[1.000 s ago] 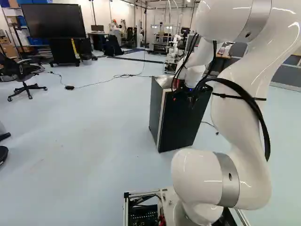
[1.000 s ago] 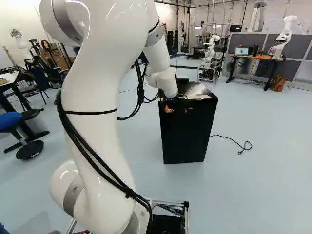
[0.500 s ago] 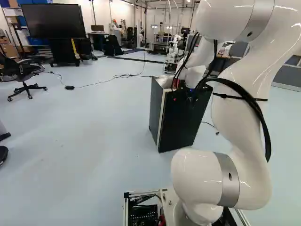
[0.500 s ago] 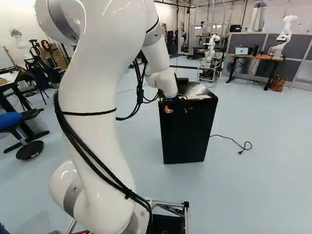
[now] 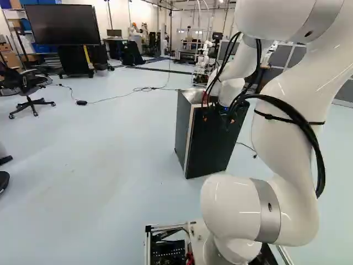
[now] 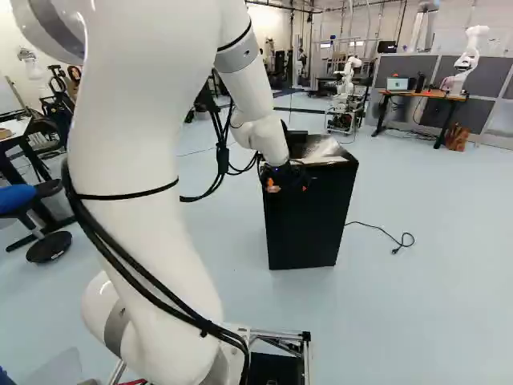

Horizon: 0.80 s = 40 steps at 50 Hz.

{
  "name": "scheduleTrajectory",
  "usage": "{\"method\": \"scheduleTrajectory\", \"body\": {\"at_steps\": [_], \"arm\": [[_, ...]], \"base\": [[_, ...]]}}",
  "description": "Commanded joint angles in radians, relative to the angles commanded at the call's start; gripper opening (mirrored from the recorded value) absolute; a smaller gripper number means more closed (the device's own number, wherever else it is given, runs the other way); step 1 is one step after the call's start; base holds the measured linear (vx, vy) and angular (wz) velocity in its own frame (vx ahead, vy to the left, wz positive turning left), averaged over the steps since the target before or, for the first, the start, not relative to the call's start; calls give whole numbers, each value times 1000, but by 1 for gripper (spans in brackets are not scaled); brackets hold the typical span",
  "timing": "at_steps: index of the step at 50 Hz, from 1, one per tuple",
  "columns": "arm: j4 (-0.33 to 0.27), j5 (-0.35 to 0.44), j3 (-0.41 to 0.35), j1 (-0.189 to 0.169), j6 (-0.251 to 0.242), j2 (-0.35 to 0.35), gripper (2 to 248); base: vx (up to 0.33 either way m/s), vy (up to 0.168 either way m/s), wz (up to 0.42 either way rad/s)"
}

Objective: Grab a drink from the fridge

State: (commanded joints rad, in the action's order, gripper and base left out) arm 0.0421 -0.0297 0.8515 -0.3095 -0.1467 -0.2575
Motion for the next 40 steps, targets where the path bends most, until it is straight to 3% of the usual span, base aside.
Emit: {"method": "scheduleTrajectory", "body": {"at_steps": [31,40], "arm": [[0,319,-157,60,0,136,247],[0,414,-167,86,0,146,247]], "base": [[0,0,0],[0,0,0]]}}
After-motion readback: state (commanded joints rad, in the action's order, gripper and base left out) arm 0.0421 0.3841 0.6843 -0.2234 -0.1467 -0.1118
